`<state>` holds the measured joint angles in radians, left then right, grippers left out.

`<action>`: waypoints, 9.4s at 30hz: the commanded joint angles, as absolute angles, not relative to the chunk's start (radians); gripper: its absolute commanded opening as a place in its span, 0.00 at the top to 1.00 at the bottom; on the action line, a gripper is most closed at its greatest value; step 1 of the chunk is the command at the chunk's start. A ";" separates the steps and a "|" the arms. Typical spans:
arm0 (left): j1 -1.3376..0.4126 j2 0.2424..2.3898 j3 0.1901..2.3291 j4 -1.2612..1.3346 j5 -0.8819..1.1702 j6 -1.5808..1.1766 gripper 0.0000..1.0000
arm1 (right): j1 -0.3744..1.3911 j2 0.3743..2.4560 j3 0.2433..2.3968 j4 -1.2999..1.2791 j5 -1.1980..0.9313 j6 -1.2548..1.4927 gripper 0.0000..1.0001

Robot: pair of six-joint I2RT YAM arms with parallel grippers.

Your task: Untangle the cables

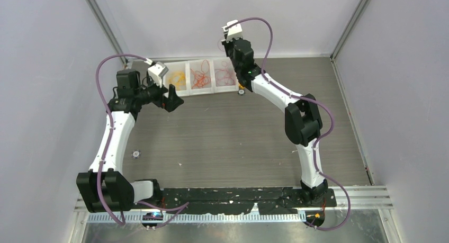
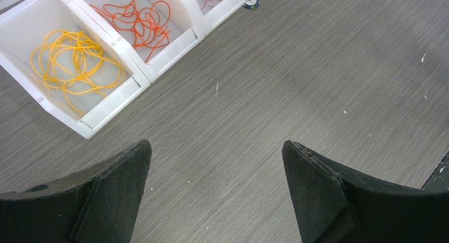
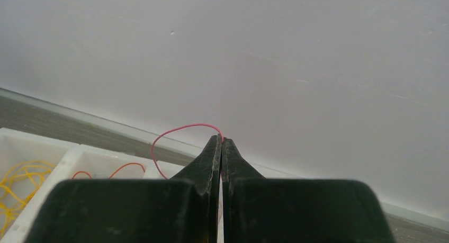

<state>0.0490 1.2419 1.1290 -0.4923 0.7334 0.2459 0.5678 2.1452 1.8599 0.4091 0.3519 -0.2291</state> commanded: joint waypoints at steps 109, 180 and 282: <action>0.097 1.130 1.074 -0.606 0.744 0.224 0.03 | 0.302 2.146 2.089 -0.609 -0.219 -0.215 0.29; 0.096 1.115 1.039 -0.659 0.684 0.265 0.02 | 0.405 2.307 2.278 -0.537 -0.037 0.119 0.95; 0.098 1.134 1.050 -0.699 0.646 0.305 0.01 | 0.439 2.554 2.401 0.062 -0.154 0.443 0.43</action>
